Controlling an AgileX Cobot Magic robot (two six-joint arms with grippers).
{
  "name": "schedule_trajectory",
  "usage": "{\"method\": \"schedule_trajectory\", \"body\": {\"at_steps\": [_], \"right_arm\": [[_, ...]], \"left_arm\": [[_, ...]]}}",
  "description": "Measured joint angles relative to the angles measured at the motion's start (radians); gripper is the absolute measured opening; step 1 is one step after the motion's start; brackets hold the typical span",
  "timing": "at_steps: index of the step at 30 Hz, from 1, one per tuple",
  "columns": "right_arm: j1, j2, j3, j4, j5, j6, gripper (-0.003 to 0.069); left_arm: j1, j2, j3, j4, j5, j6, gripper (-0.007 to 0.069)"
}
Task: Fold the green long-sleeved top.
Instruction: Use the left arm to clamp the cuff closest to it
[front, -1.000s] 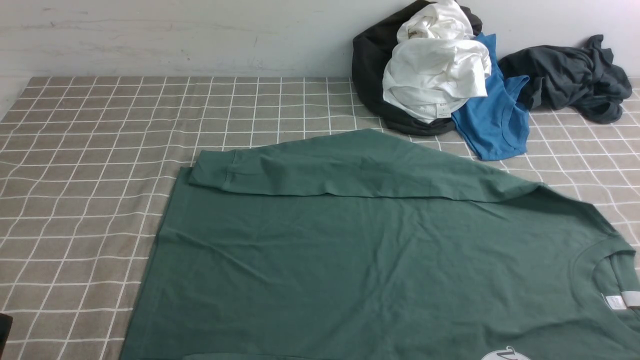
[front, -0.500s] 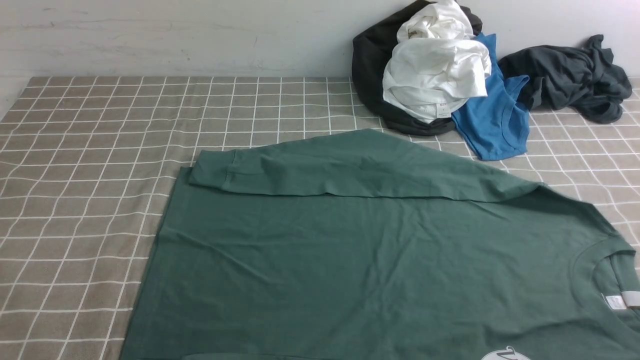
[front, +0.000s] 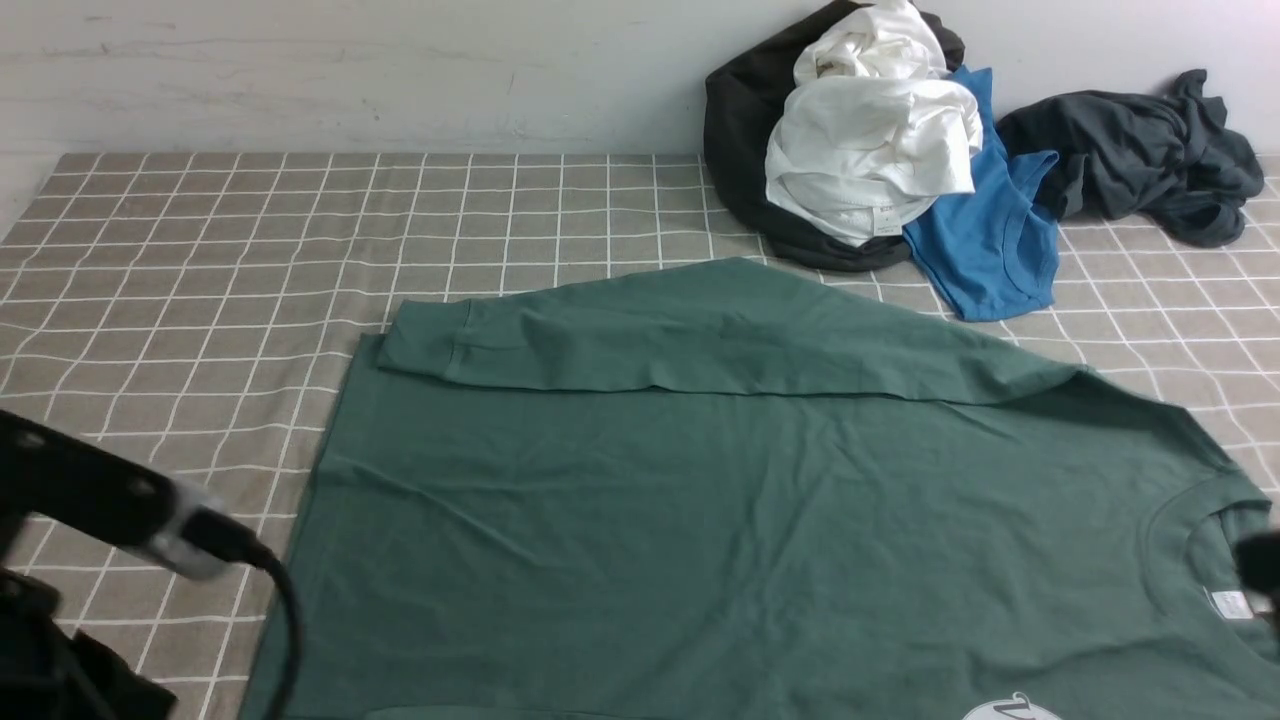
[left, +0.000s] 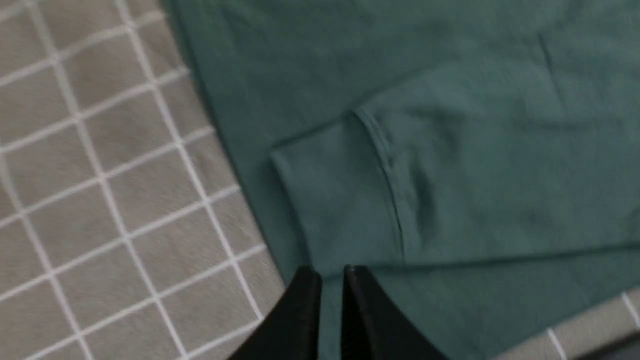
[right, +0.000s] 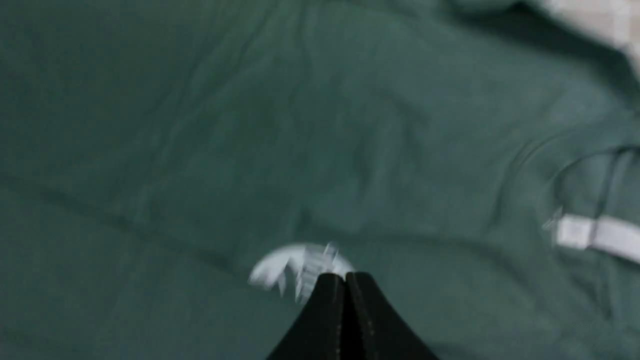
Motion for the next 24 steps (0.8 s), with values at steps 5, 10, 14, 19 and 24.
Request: {"method": "schedule_trajectory", "body": {"at_steps": [5,10,14,19,24], "right_arm": [[0.158,0.098,0.021,0.007,0.137,-0.028,-0.0014],[0.216,0.107,0.036,0.025,0.090,-0.029,-0.0014],[0.220,0.107,0.037,0.042,0.055,-0.029,-0.0014],[0.220,0.107,0.038,0.045,0.033,-0.035,-0.0014],[0.220,0.107,0.039,0.045,0.014,-0.053,-0.0014]], "left_arm": [[-0.110,0.175,0.097,0.041,-0.068,-0.097,0.0242],[-0.121,0.327,0.126,0.048,-0.232,-0.149,0.0446],[-0.121,0.407,0.126,0.048,-0.313,-0.164,0.0526],[-0.121,0.484,0.126,0.049,-0.337,-0.172,0.0542],[-0.121,0.522,0.126,0.049,-0.390,-0.172,0.0542]]}}
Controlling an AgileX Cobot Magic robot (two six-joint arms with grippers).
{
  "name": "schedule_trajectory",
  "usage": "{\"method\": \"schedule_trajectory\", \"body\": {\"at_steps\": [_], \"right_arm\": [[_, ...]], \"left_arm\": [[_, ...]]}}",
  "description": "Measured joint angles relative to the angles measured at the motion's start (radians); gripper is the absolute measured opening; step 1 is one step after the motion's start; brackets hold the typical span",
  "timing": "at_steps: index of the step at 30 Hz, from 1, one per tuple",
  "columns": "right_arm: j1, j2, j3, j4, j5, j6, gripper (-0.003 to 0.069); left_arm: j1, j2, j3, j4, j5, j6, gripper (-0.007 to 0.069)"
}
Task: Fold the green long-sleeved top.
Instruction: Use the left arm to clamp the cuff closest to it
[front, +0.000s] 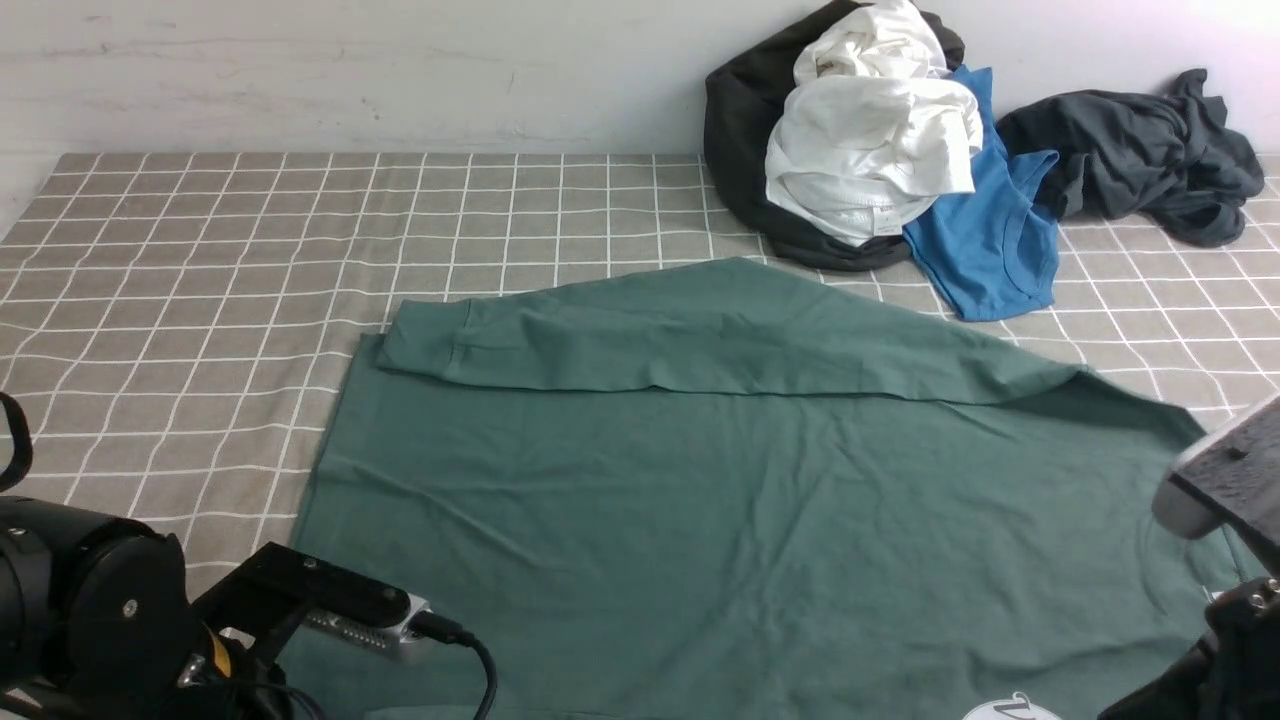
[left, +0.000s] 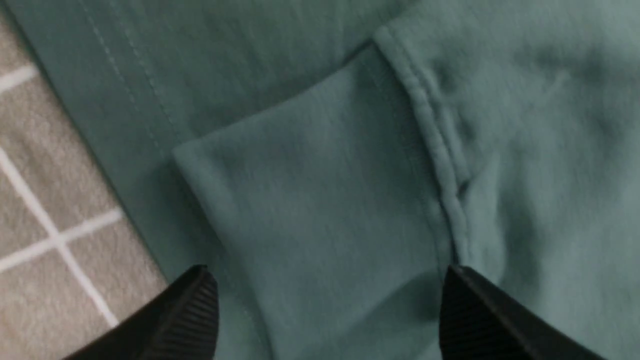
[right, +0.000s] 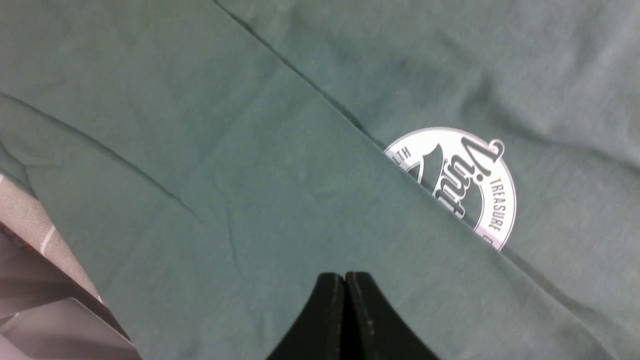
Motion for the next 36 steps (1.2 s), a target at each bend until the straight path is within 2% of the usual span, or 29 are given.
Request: {"method": "schedule_trajectory", "body": {"at_steps": [7,11,13,14,15,18,20,21,25,33,36], "right_arm": [[0.000,0.000,0.000,0.000,-0.022,-0.002,-0.0014],[0.000,0.000,0.000,0.000,-0.025,-0.005,-0.0014],[0.000,0.000,0.000,0.000,-0.025,-0.005,-0.0014],[0.000,0.000,0.000,0.000,-0.025,-0.005,-0.0014],[0.000,0.000,0.000,0.000,-0.025,-0.005,-0.0014],[0.000,0.000,0.000,0.000,-0.026,-0.006,-0.0014],[0.000,0.000,0.000,0.000,-0.026,-0.006,-0.0014],[0.000,0.000,0.000,0.000,-0.026,-0.006,-0.0014],[0.000,0.000,0.000,0.000,-0.026,-0.006,-0.0014],[0.000,0.001,0.000,0.000,-0.030,-0.006,-0.0014],[0.000,0.001,0.000,0.000,-0.037,-0.006,-0.0014]], "left_arm": [[0.000,0.005,0.000,-0.002,-0.098,-0.027,0.0540],[0.000,0.005,0.000,-0.002,-0.129,-0.063,0.0490],[0.000,0.005,0.000,-0.002,-0.129,-0.069,0.0424],[0.000,0.005,0.000,-0.002,-0.129,-0.069,0.0417],[0.000,0.005,0.000,-0.002,-0.128,-0.071,0.0344],[0.000,0.005,0.000,-0.001,-0.127,-0.071,0.0217],[0.000,0.005,0.000,0.001,-0.127,-0.071,0.0164],[0.000,0.005,0.000,0.008,-0.127,-0.071,0.0097],[0.000,0.005,0.000,0.041,-0.121,-0.071,0.0005],[0.000,-0.007,-0.067,0.104,-0.003,-0.078,-0.0001],[0.000,-0.007,-0.093,0.133,0.022,-0.089,0.0052]]}}
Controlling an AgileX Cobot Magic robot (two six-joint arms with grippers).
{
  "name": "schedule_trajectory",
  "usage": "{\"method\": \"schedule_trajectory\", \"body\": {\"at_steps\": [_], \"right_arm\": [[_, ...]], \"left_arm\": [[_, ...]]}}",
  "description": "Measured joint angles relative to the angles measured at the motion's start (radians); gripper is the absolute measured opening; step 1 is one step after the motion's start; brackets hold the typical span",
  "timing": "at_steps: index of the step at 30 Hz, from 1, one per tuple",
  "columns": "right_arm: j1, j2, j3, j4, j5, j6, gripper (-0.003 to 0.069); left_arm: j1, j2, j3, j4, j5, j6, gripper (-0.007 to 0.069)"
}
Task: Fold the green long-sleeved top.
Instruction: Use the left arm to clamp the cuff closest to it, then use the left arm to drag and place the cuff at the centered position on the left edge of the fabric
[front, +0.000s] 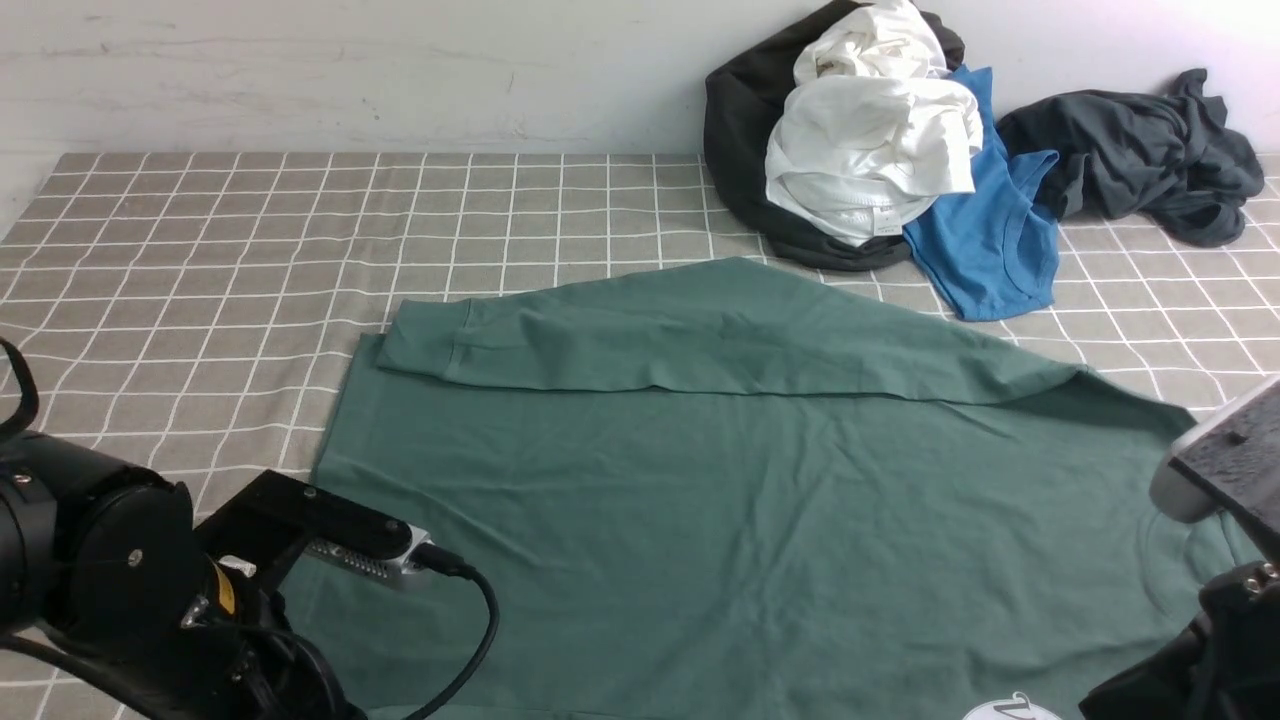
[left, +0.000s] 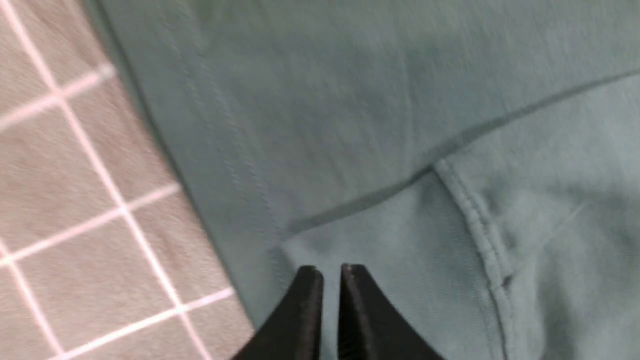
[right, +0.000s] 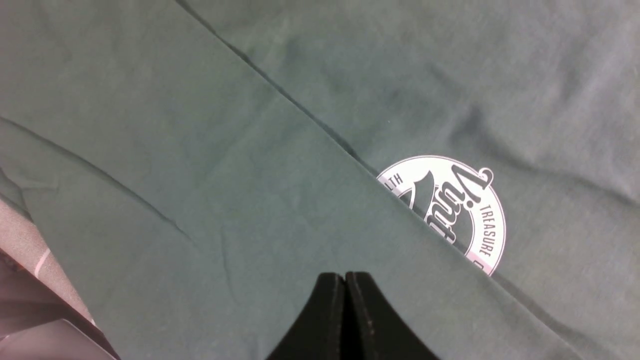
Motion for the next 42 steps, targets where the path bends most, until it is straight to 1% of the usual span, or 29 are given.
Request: {"method": "schedule_trajectory", "body": {"at_steps": [5,6,9,11,13,15,19,20,21,23,24,25,27,29,31,37,39,42], "right_arm": [[0.000,0.000,0.000,0.001,-0.002,0.000,-0.0014],[0.000,0.000,0.000,0.001,-0.002,0.000,-0.0014],[0.000,0.000,0.000,0.001,-0.004,0.000,-0.0014],[0.000,0.000,0.000,0.001,-0.005,0.000,-0.0014],[0.000,0.000,0.000,0.001,-0.005,0.000,-0.0014],[0.000,0.000,0.000,0.001,-0.005,0.000,-0.0014],[0.000,0.000,0.000,0.001,-0.005,0.000,-0.0014],[0.000,0.000,0.000,0.001,-0.005,0.000,-0.0014],[0.000,0.000,0.000,0.001,-0.005,0.000,-0.0014],[0.000,0.000,0.000,0.001,-0.007,0.000,-0.0014],[0.000,0.000,0.000,0.001,-0.009,0.000,-0.0014],[0.000,0.000,0.000,0.001,-0.012,0.000,-0.0014],[0.000,0.000,0.000,0.001,-0.017,0.000,-0.0014],[0.000,0.000,0.000,0.001,-0.017,0.000,-0.0014],[0.000,0.000,0.000,0.001,-0.017,0.000,-0.0014],[0.000,0.000,0.000,-0.007,-0.017,0.000,-0.0014],[0.000,0.000,0.000,-0.023,-0.017,0.000,-0.0014],[0.000,0.000,0.000,-0.043,-0.018,0.000,-0.0014]], "left_arm": [[0.000,0.024,-0.001,0.010,0.011,-0.008,0.0219],[0.000,0.056,-0.001,0.010,0.009,-0.009,0.0295],[0.000,0.110,-0.001,0.010,-0.007,-0.009,0.0406],[0.000,0.138,-0.010,0.010,-0.014,-0.009,0.0456],[0.000,0.143,-0.015,0.010,-0.008,-0.009,0.0477],[0.000,0.143,-0.016,0.010,-0.005,-0.009,0.0472],[0.000,0.140,-0.016,-0.022,-0.006,-0.007,0.0365],[0.000,0.139,-0.015,-0.031,-0.007,-0.006,0.0323],[0.000,0.138,-0.015,-0.032,-0.007,-0.006,0.0323],[0.000,0.135,-0.012,-0.045,-0.012,-0.006,0.0216],[0.000,0.135,-0.012,-0.045,-0.013,-0.006,0.0209],[0.000,0.135,-0.012,-0.045,-0.017,-0.006,0.0162],[0.000,0.135,-0.012,-0.045,-0.019,-0.006,0.0102],[0.000,0.131,-0.012,-0.044,-0.019,0.001,0.0050],[0.000,0.120,-0.012,-0.041,-0.019,0.003,0.0017],[0.000,0.027,-0.092,-0.036,0.023,0.023,0.0013],[0.000,-0.017,-0.192,-0.036,0.060,0.051,0.0013],[0.001,-0.010,-0.338,-0.036,0.121,0.095,0.0013]]}}
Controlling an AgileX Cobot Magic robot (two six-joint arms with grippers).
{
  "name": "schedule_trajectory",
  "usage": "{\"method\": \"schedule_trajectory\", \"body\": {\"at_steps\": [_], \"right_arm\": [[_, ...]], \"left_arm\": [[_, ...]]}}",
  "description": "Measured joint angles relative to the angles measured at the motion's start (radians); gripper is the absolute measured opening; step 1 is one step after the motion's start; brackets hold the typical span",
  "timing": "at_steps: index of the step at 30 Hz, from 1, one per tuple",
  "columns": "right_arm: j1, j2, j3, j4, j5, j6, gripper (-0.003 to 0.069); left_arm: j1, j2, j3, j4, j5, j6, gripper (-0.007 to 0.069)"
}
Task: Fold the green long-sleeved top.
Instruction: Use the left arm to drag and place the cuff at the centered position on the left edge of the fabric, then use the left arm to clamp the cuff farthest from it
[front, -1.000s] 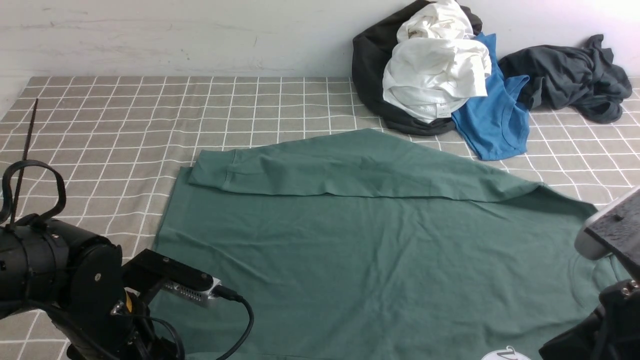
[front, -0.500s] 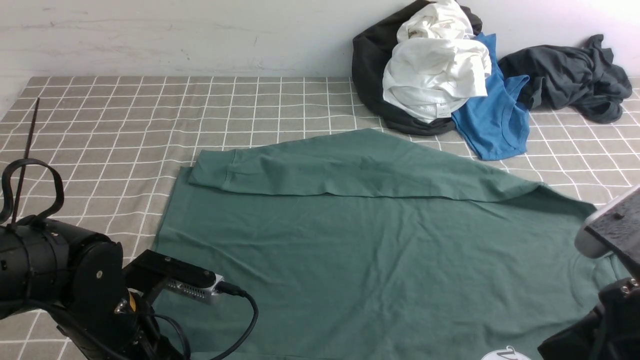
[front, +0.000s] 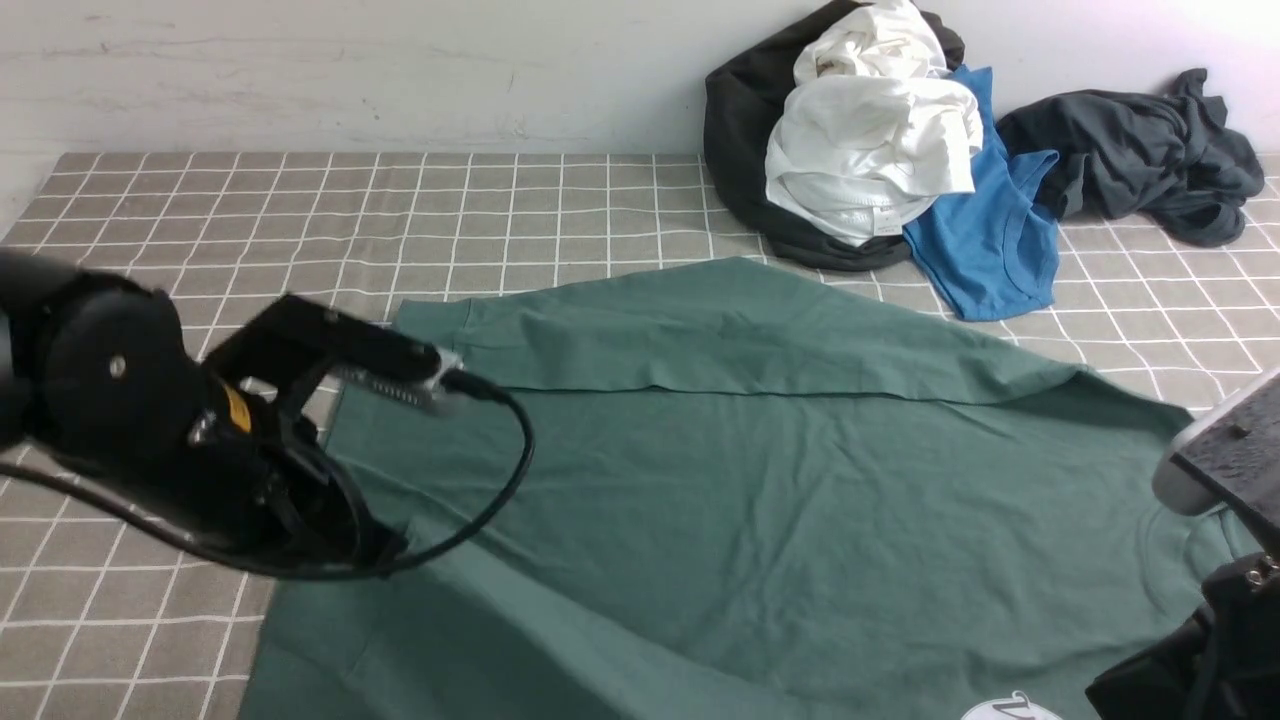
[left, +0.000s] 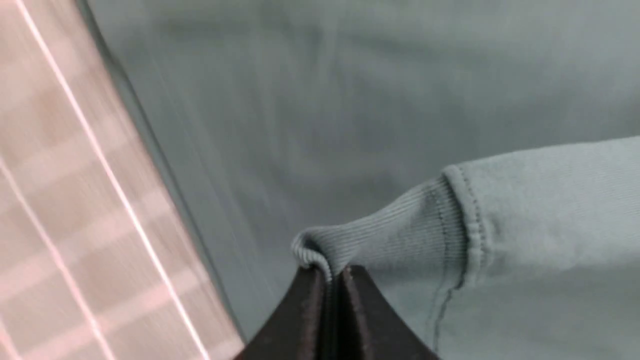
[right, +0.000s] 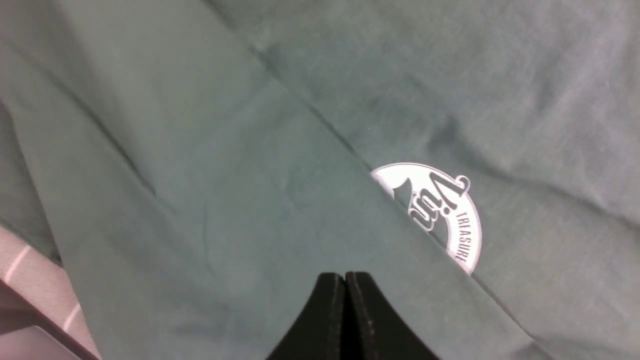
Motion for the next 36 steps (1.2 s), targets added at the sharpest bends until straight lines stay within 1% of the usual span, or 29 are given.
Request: {"method": "schedule_trajectory", "body": {"at_steps": [2,3,7,13,16,18,21,24,25,26,28,31,34,36], "right_arm": [[0.000,0.000,0.000,-0.006,0.000,0.000,-0.0014],[0.000,0.000,0.000,-0.015,-0.004,0.000,-0.0014],[0.000,0.000,0.000,-0.025,-0.008,0.000,-0.0014],[0.000,0.000,0.000,-0.033,-0.009,0.001,-0.0014],[0.000,0.000,0.000,-0.033,-0.008,0.001,-0.0014],[0.000,0.000,0.000,-0.033,-0.006,0.002,-0.0014],[0.000,0.000,-0.009,-0.039,0.005,0.018,-0.0014],[0.000,0.002,-0.052,-0.045,0.013,0.024,-0.0014],[0.000,0.002,-0.056,-0.045,0.013,0.026,-0.0014],[0.000,0.005,-0.081,-0.048,0.013,0.033,-0.0014],[0.000,0.016,-0.120,-0.057,0.013,0.046,-0.0014],[0.000,0.038,-0.159,-0.067,0.000,0.052,-0.0014],[0.000,0.054,-0.166,-0.066,-0.008,0.053,-0.0014],[0.000,0.078,-0.168,-0.058,-0.004,0.053,-0.0014]], "left_arm": [[0.001,0.015,-0.045,0.000,0.020,0.010,0.0013],[0.007,0.058,-0.118,0.000,0.049,0.026,0.0013],[0.039,0.196,-0.239,-0.001,0.083,0.040,0.0013],[0.091,0.386,-0.316,-0.001,0.093,0.040,0.0015],[0.110,0.469,-0.336,-0.001,0.093,0.040,0.0043],[0.112,0.506,-0.350,0.001,0.093,0.039,0.0091],[0.113,0.536,-0.392,0.001,0.098,0.039,0.0198],[0.120,0.548,-0.484,0.000,0.109,0.037,0.0345],[0.121,0.548,-0.491,0.000,0.110,0.037,0.0363],[0.129,0.554,-0.540,0.000,0.113,0.035,0.0409],[0.146,0.570,-0.614,-0.004,0.115,0.019,0.0468],[0.183,0.625,-0.715,-0.016,0.107,-0.019,0.0505],[0.202,0.676,-0.769,-0.029,0.098,-0.034,0.0507],[0.219,0.751,-0.828,-0.049,0.094,-0.043,0.0510]]}}
